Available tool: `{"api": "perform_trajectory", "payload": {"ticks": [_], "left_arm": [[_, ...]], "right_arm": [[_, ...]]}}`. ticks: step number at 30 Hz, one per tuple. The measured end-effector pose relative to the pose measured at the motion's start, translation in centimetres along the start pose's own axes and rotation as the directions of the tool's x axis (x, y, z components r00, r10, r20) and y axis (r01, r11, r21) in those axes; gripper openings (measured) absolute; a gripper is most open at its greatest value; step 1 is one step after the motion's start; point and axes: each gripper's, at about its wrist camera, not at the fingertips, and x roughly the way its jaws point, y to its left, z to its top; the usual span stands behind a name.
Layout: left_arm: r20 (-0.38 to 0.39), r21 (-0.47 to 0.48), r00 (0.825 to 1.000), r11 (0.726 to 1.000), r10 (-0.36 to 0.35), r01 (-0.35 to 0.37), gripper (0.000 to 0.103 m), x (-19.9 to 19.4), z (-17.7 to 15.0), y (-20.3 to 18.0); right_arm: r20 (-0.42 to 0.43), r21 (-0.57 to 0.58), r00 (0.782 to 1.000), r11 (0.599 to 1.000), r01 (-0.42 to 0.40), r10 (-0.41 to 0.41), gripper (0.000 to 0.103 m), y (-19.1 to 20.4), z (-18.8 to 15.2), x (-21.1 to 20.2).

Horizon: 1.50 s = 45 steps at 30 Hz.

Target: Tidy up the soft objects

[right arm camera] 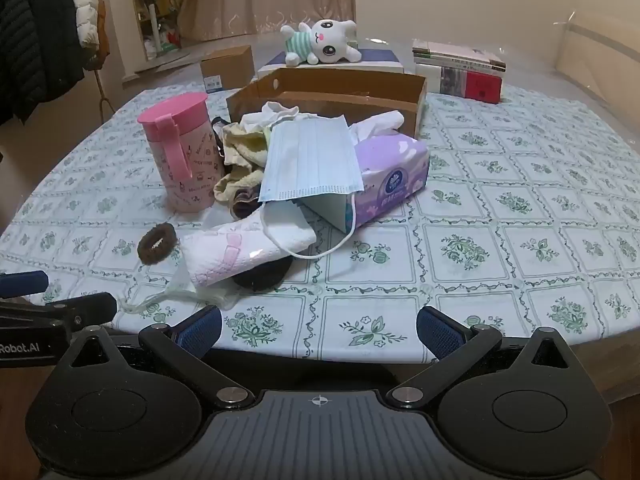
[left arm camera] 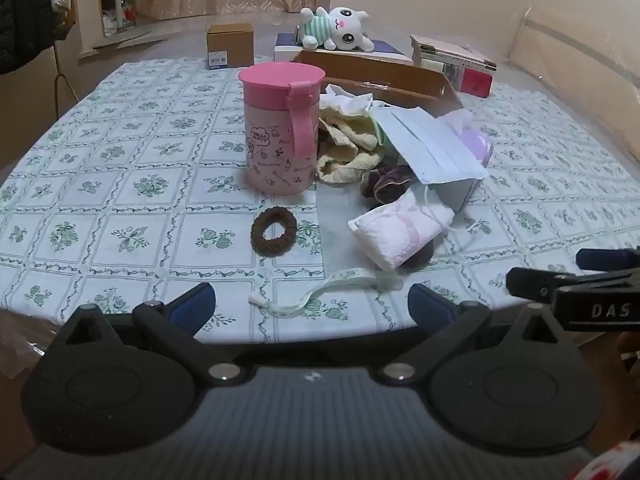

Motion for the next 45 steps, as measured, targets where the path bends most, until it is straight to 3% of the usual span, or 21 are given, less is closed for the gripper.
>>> {"api": "perform_trajectory", "payload": {"ticks": [4, 9, 45], "left_arm": [[-0.011, 0.017, 1.000, 1.000, 0.008, -0.008, 0.102, 0.13, -0.05, -0.50], [-0.004, -0.020, 1.000, 0.999, -0.030, 0.030, 0.101, 0.35, -0.19, -0.02], [-0.003, -0.020, 1.000, 0.999, -0.028, 0.028, 0.101, 0.24, -0.17, 0.13]], "right_arm": [[0.002, 0.003, 1.000, 1.000, -0.005, 0.005, 0.103, -0.02, 0.01, 0.06], [0.003, -0.003, 1.000, 1.000, 0.001, -0.001, 0.103, 0.10, 0.00, 0.14], [0.005, -0.005, 1.000, 1.000, 0.000, 0.000, 0.103, 0.30, 0.16, 0.31]]}}
